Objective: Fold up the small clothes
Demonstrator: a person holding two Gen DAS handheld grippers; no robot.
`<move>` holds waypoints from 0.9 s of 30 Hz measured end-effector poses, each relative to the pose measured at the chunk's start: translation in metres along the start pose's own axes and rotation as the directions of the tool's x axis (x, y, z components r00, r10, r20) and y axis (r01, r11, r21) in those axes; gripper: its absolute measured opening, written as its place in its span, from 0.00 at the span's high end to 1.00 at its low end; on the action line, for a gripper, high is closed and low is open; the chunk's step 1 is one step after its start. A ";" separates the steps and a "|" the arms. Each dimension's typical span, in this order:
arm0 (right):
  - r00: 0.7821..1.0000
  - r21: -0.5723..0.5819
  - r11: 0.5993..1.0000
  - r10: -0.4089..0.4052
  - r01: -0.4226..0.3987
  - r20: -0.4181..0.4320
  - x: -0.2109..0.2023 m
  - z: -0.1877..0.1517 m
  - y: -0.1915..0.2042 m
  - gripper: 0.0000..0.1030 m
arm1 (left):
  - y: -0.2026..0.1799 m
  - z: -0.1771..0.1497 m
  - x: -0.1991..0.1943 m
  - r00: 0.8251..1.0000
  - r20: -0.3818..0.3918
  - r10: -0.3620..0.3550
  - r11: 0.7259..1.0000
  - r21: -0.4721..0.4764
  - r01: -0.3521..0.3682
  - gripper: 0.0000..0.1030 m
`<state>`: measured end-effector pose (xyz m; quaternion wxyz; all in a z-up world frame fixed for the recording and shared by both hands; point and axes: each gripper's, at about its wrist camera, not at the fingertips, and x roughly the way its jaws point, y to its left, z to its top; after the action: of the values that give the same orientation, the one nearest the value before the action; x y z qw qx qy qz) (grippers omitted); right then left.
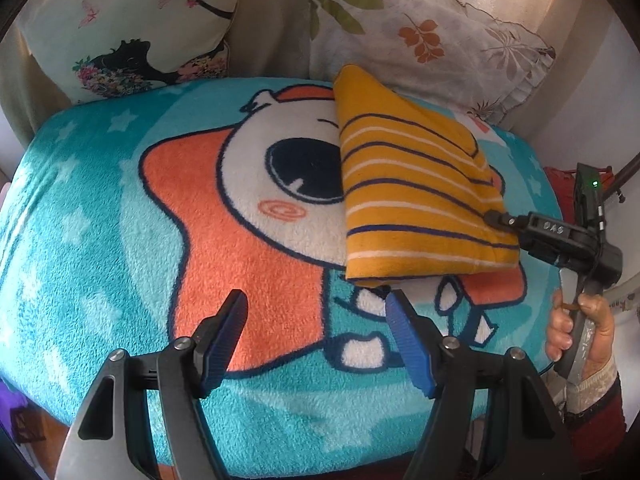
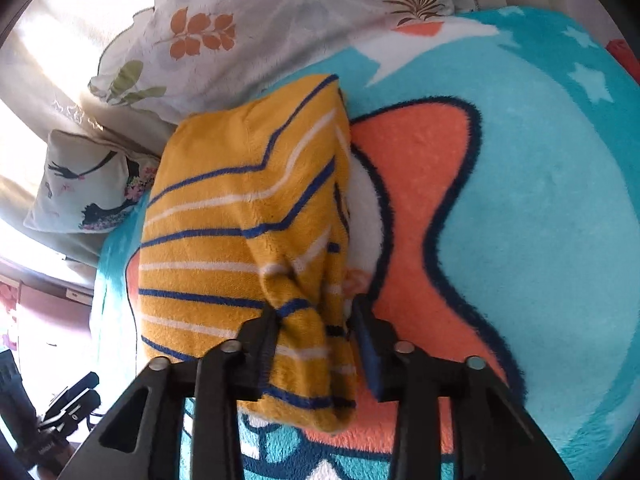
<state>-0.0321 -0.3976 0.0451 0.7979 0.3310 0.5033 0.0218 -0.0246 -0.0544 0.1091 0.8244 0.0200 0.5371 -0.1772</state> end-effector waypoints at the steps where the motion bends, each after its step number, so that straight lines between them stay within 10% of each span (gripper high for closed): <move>1: 1.000 0.011 1.000 0.014 -0.014 0.011 -0.005 0.002 -0.002 0.57 | 0.000 0.000 0.000 1.000 0.001 0.001 1.000 -0.001 -0.001 0.32; 10: 0.979 -0.053 0.998 -0.020 0.031 0.205 -0.041 0.027 0.033 0.55 | 0.007 -0.002 -0.002 1.000 -0.002 0.022 0.999 -0.046 -0.022 0.32; 18: 0.998 -0.120 0.991 -0.048 0.053 0.039 0.029 0.038 0.049 0.54 | 0.008 -0.002 -0.022 0.997 0.069 0.029 0.998 -0.061 -0.025 0.32; 27: 0.994 -0.058 0.998 0.007 -0.001 0.110 -0.001 0.029 0.030 0.42 | 0.009 0.001 -0.040 0.985 0.172 0.022 0.999 -0.049 -0.014 0.22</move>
<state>-0.0003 -0.3897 0.0703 0.8336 0.3097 0.4570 0.0196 -0.0354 -0.0357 0.1437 0.8697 -0.0100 0.4675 -0.1581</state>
